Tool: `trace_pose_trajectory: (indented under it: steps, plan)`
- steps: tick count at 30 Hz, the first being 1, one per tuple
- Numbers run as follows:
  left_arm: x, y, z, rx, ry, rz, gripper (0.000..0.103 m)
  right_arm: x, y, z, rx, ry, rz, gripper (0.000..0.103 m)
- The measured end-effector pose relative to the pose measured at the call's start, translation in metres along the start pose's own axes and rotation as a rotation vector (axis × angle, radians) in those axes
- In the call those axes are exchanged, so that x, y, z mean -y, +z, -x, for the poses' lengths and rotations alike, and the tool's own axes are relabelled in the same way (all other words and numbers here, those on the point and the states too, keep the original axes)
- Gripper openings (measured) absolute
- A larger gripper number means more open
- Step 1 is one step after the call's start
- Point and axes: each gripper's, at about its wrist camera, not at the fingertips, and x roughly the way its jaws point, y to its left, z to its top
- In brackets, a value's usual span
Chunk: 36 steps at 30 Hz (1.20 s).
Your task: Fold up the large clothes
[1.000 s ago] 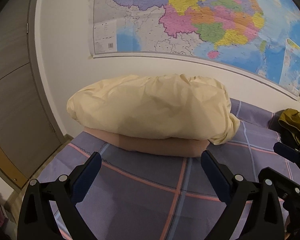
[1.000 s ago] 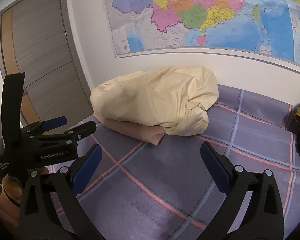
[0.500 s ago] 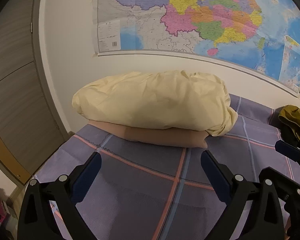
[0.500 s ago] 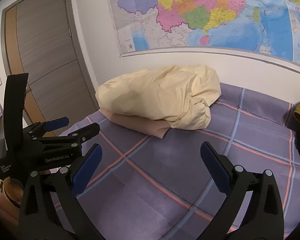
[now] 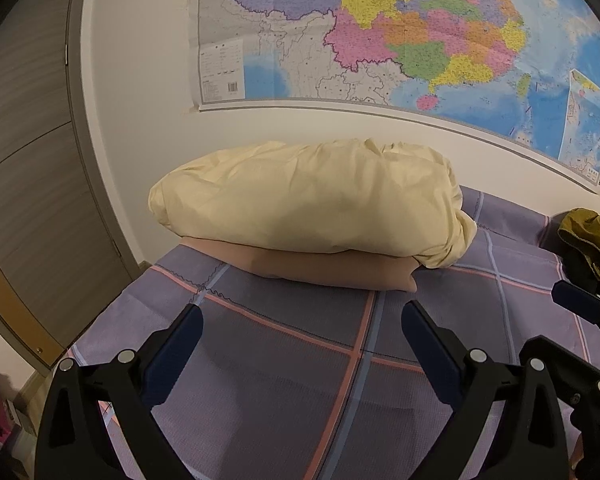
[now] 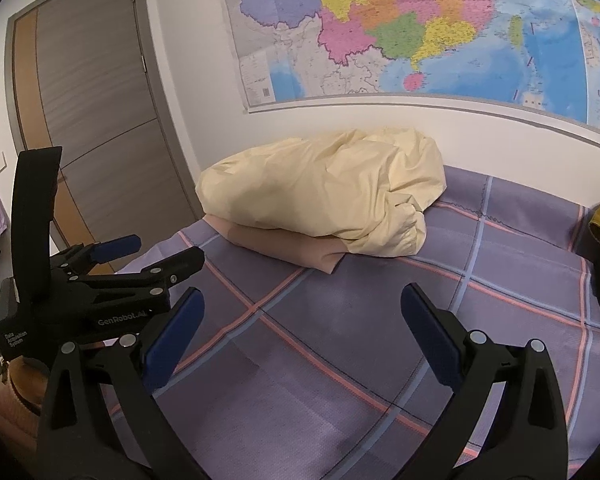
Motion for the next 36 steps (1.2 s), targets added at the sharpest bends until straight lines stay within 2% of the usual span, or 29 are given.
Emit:
trace_pose_trajectory:
  steps: [36]
  plan:
    - [0.0054,0.0017,-0.0032,0.0,-0.002,-0.021,0.096,0.0003,-0.0028,-0.0041,-0.017,0.008,-0.012,0.097]
